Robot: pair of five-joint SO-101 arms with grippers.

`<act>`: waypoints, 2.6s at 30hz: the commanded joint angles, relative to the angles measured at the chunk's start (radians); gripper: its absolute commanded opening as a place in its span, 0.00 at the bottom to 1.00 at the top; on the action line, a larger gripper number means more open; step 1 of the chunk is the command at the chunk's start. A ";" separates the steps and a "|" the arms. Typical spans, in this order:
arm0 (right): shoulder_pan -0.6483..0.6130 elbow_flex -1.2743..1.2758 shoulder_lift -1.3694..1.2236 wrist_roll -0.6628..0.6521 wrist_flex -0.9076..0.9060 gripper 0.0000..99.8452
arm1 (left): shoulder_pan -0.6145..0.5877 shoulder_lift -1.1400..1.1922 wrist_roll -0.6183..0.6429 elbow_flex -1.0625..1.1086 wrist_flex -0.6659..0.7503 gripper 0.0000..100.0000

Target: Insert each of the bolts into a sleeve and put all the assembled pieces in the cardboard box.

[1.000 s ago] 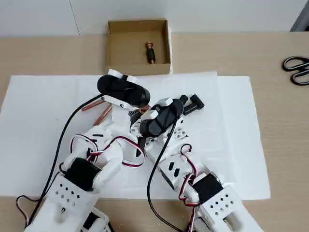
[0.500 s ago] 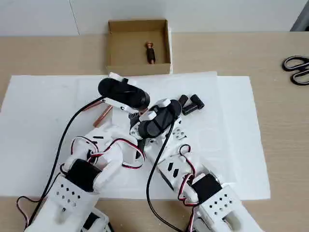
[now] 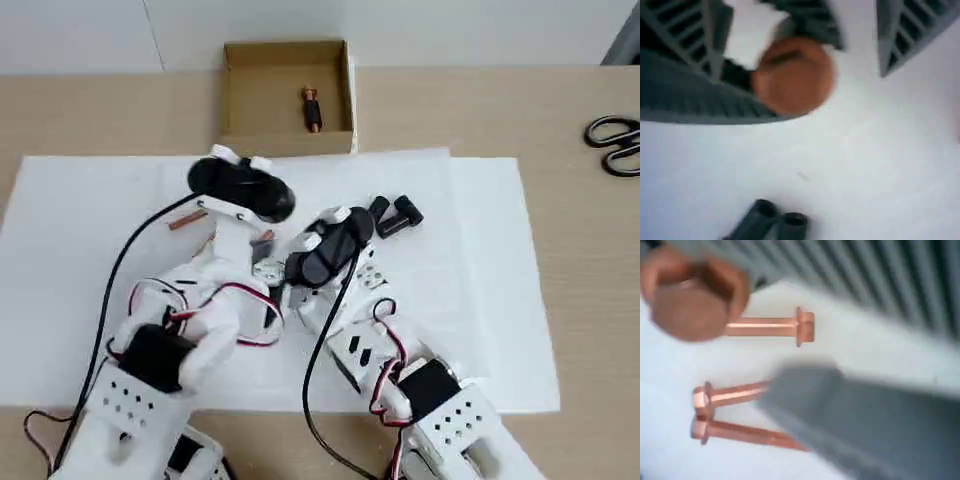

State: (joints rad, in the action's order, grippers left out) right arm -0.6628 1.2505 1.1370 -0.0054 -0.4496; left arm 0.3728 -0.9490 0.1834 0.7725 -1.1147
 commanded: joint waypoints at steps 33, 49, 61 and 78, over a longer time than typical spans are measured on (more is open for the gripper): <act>0.400 -0.385 -0.168 -0.025 -0.143 0.00 | -0.261 -0.012 -0.311 -0.237 -0.318 0.22; 0.392 -1.280 -1.164 -0.037 -0.039 0.00 | -0.608 -0.012 -0.308 -0.236 -0.296 0.22; 0.348 -1.752 -1.791 -0.043 0.344 0.00 | -0.647 -0.012 -0.308 -0.234 -0.354 0.22; 0.355 -1.901 -2.063 -0.041 0.349 0.07 | -0.647 -0.012 -0.308 -0.191 -0.354 0.22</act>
State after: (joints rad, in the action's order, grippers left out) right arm -0.3084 -0.5785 -0.9482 -0.0391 -0.1243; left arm -0.2716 -0.9490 -0.1220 0.5869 -1.4645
